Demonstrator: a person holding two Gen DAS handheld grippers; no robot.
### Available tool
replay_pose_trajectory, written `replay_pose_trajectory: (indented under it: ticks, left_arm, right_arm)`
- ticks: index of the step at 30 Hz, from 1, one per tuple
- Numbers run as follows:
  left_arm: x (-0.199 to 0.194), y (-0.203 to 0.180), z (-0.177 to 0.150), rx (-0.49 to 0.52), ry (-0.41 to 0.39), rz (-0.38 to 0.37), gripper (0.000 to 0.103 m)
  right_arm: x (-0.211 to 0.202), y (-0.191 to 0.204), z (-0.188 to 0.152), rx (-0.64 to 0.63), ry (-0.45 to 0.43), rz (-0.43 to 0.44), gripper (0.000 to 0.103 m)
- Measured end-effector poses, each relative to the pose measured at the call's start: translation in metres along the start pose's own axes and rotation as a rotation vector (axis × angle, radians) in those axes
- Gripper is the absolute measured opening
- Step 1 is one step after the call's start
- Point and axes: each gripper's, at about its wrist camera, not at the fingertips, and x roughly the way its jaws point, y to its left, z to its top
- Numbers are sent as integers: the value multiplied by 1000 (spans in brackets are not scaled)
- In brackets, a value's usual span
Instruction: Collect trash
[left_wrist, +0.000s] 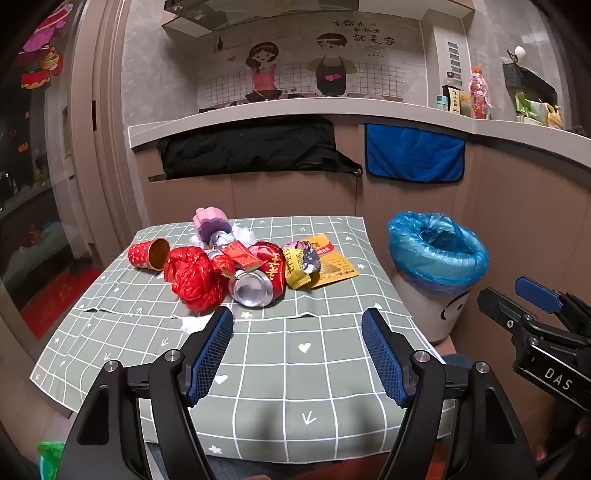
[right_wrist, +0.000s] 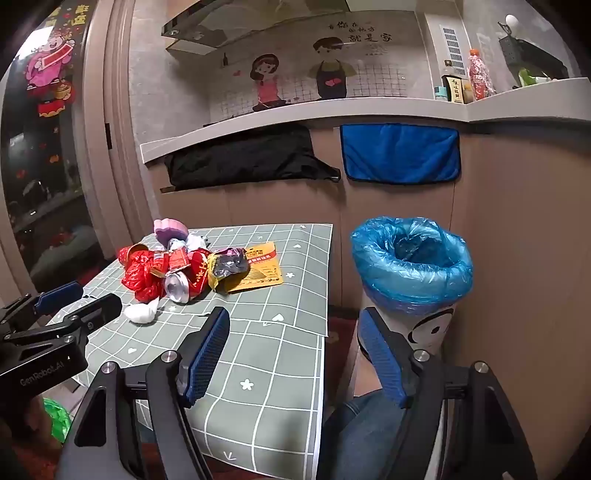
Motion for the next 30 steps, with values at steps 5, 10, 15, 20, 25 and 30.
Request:
replay_pose_trajectory:
  ticks: [5, 10, 15, 20, 25, 30]
  left_arm:
    - [0, 0, 0, 5, -3, 5, 72]
    - [0, 0, 0, 1, -5, 3, 72]
    - [0, 0, 0, 1, -4, 3, 72]
    - [-1, 1, 0, 0, -5, 2, 72]
    - [-1, 4, -4, -1, -4, 1, 72]
    - [0, 3, -4, -2, -4, 1, 72]
  right_arm:
    - [1, -1, -1, -46, -1, -27, 70]
    - [-2, 5, 1, -36, -8, -35, 70]
    - [-3, -2, 0, -23, -18, -27, 70]
    - [-3, 0, -1, -24, -18, -29, 70]
    - [-3, 0, -1, -23, -18, -28, 70]
    - [-3, 0, -1, -21, -19, -29, 70]
